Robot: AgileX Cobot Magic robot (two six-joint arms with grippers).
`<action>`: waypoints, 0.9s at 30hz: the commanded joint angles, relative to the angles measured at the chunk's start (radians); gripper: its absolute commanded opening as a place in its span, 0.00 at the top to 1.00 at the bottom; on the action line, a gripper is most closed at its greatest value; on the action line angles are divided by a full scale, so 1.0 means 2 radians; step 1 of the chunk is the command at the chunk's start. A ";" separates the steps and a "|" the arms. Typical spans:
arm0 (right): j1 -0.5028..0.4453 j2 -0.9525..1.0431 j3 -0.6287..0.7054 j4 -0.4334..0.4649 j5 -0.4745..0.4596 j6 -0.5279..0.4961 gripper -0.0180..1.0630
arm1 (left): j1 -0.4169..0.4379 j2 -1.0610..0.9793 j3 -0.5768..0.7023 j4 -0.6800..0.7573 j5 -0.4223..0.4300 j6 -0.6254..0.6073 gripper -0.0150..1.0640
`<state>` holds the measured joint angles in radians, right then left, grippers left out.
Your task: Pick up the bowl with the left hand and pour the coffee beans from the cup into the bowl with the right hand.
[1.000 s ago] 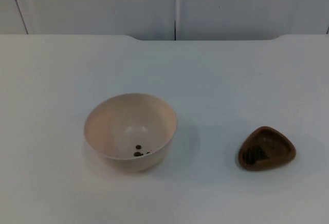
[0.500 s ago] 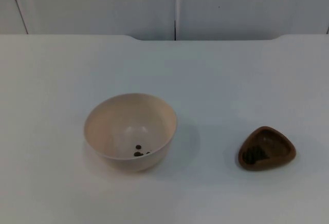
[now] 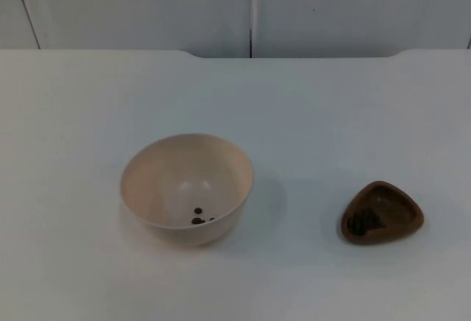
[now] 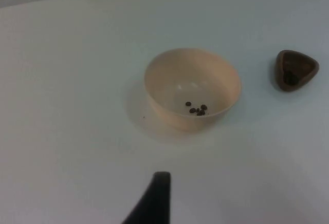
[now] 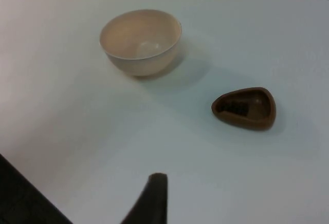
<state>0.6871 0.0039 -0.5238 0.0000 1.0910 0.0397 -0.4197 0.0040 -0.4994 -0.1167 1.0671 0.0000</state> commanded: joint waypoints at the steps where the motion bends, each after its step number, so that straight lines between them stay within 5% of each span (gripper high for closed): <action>1: -0.001 -0.002 0.004 0.000 -0.006 -0.005 0.10 | 0.001 -0.002 0.003 -0.007 -0.002 0.000 0.05; 4: -0.001 -0.002 0.004 -0.003 -0.006 -0.007 0.01 | 0.001 -0.002 0.003 -0.007 -0.002 0.000 0.01; 27: -0.001 -0.002 0.004 -0.006 -0.006 -0.005 0.01 | 0.001 -0.002 0.003 -0.006 -0.002 0.000 0.01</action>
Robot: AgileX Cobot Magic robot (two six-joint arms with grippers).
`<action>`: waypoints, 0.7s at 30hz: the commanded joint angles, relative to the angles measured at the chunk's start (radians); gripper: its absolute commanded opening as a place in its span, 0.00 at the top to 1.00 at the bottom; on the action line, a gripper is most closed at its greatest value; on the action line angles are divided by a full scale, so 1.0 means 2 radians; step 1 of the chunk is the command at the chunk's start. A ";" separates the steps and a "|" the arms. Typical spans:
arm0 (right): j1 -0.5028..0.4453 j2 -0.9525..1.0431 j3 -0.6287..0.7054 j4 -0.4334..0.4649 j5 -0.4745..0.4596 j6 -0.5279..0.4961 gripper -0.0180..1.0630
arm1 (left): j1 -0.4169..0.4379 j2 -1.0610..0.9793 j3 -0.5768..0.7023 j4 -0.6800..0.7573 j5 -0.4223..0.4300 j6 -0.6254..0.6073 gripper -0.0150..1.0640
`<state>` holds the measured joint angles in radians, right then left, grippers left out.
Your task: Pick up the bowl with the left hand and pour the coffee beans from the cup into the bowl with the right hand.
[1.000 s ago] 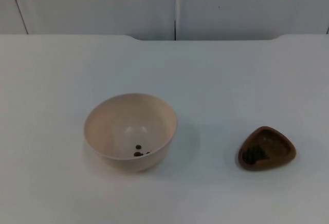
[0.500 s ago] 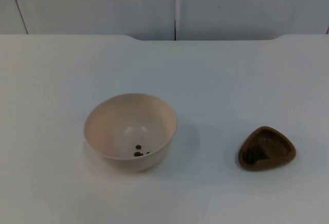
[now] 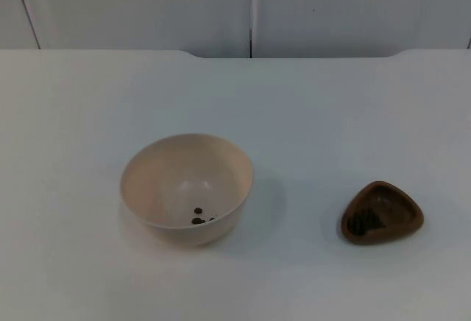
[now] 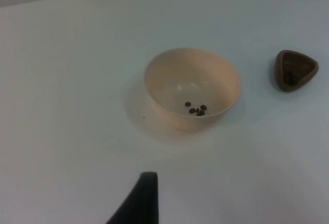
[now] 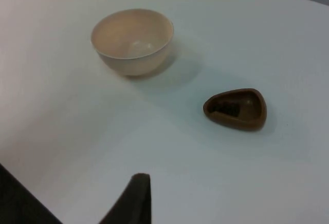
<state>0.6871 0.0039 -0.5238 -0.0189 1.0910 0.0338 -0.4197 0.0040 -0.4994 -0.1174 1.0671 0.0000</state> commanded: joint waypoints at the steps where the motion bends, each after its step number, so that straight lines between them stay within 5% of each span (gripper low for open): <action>1: -0.001 -0.002 0.004 0.003 -0.006 -0.002 0.01 | 0.001 -0.002 0.003 -0.006 -0.002 0.000 0.01; 21: -0.035 -0.002 0.004 0.001 -0.006 -0.002 0.01 | 0.001 -0.002 0.003 -0.006 -0.002 0.000 0.01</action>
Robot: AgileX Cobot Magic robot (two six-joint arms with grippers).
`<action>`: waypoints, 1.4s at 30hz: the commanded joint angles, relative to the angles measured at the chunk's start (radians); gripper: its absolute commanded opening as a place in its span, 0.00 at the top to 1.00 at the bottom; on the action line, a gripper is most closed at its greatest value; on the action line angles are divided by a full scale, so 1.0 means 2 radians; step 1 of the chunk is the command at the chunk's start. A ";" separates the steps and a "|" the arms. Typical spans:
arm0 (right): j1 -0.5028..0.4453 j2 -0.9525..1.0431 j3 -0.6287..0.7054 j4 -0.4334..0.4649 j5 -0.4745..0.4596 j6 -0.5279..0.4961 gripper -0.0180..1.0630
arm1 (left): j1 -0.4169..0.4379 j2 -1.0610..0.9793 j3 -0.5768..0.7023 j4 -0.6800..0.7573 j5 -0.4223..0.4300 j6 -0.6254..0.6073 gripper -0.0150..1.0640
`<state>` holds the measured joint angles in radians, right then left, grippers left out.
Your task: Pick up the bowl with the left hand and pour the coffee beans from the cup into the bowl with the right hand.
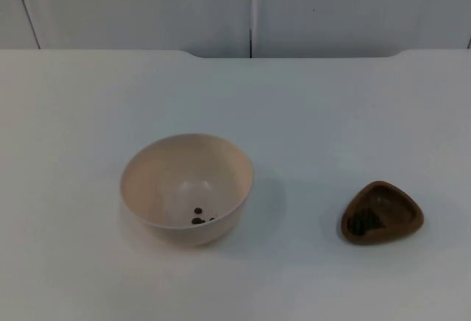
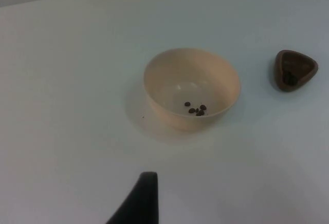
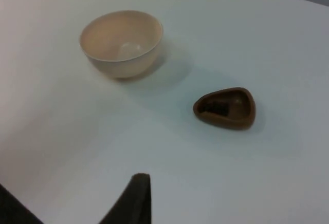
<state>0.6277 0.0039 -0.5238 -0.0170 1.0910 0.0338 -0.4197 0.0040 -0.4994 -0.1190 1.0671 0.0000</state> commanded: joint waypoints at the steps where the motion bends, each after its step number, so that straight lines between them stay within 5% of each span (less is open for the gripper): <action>1: -0.017 -0.002 0.004 0.000 -0.006 -0.002 0.01 | 0.001 -0.002 0.003 -0.005 -0.002 0.000 0.01; 22: -0.254 -0.002 0.004 0.000 -0.006 0.000 0.01 | 0.001 -0.002 0.003 -0.005 -0.002 0.000 0.01; 42: -0.269 -0.002 0.004 0.002 -0.006 0.000 0.01 | 0.001 -0.002 0.003 -0.004 -0.002 0.000 0.01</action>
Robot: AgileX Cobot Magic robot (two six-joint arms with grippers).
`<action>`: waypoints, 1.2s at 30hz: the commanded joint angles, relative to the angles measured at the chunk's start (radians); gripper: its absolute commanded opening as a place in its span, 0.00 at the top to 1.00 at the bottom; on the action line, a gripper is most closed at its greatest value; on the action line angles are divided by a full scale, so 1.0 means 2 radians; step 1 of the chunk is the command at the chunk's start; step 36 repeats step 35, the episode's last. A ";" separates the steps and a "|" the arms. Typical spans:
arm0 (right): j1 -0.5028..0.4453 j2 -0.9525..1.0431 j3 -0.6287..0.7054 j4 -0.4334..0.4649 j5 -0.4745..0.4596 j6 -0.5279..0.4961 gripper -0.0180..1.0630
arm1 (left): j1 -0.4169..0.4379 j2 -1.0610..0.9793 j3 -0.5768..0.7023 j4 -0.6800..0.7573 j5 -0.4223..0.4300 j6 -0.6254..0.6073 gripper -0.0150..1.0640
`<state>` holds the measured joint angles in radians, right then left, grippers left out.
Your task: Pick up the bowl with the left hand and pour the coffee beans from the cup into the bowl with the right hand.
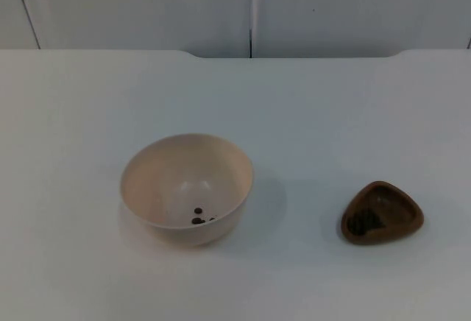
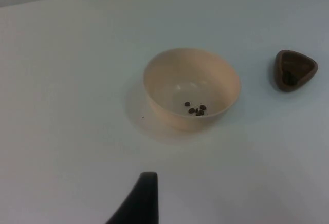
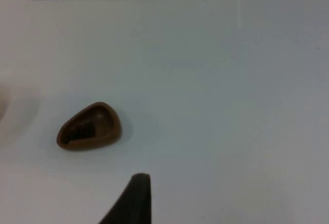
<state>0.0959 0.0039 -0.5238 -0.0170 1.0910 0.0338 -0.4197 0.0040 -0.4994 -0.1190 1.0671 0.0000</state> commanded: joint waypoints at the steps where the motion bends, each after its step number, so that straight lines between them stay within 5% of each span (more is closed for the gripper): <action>1: -0.003 -0.002 0.004 0.002 -0.006 0.000 0.01 | 0.001 -0.002 0.003 -0.004 -0.002 0.000 0.01; 36: -0.003 -0.002 0.004 0.002 -0.006 0.000 0.01 | 0.230 -0.002 0.003 -0.004 -0.002 0.000 0.01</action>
